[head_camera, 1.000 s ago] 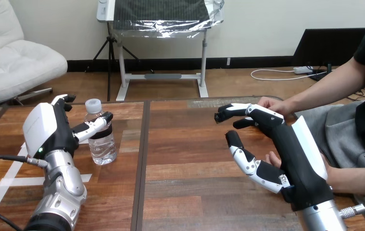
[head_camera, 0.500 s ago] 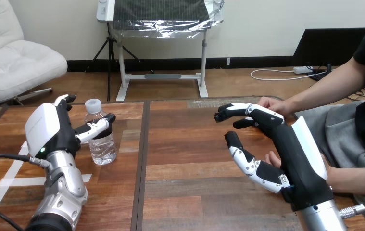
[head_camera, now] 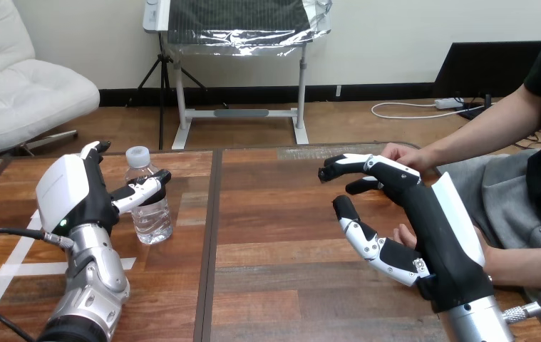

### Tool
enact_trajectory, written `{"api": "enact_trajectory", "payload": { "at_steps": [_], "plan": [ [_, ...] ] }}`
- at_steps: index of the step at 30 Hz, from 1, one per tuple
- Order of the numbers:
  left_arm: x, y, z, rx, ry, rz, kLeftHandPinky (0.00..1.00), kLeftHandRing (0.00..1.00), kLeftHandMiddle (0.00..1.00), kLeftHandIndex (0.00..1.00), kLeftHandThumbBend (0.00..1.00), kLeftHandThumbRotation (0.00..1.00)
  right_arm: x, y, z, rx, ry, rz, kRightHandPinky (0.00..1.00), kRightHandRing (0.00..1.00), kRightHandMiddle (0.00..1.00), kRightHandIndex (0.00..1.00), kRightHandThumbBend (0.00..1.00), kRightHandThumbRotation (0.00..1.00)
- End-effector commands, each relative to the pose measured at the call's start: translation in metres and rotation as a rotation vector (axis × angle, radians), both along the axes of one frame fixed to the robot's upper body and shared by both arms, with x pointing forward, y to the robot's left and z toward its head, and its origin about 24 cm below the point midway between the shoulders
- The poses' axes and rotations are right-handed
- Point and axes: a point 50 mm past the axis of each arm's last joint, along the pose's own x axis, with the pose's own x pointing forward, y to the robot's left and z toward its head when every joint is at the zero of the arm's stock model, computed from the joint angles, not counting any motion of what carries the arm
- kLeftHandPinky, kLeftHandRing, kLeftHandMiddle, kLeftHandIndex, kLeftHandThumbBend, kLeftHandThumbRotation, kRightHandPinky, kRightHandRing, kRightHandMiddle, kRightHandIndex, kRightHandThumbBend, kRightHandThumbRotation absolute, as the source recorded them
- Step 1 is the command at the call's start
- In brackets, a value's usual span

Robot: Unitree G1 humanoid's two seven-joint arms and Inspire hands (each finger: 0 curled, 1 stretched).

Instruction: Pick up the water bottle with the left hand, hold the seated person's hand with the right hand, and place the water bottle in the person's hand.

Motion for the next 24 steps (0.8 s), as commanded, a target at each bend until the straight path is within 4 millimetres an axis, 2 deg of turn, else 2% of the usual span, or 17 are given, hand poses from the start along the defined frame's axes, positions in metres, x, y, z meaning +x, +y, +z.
{"api": "enact_trajectory", "payload": {
  "at_steps": [1,12,24],
  "plan": [
    [0.0143,-0.0018,0.0235,0.050,-0.073,-0.049,0.71,0.79,0.82,0.83,0.96,0.54,0.0096,0.0006,0.0227,-0.011,-0.107,0.017,0.63,0.75,0.74,0.62,0.27,0.00],
    [0.0165,-0.0037,0.0253,0.132,-0.058,-0.100,0.76,0.81,0.84,0.84,0.94,0.53,0.0090,0.0007,0.0222,-0.016,-0.105,0.019,0.63,0.75,0.75,0.63,0.27,0.00],
    [0.0218,-0.0098,0.0305,0.138,-0.059,-0.127,0.81,0.84,0.86,0.85,0.94,0.52,0.0085,0.0016,0.0225,-0.008,-0.102,0.021,0.63,0.75,0.75,0.63,0.28,0.00]
  ]
}}
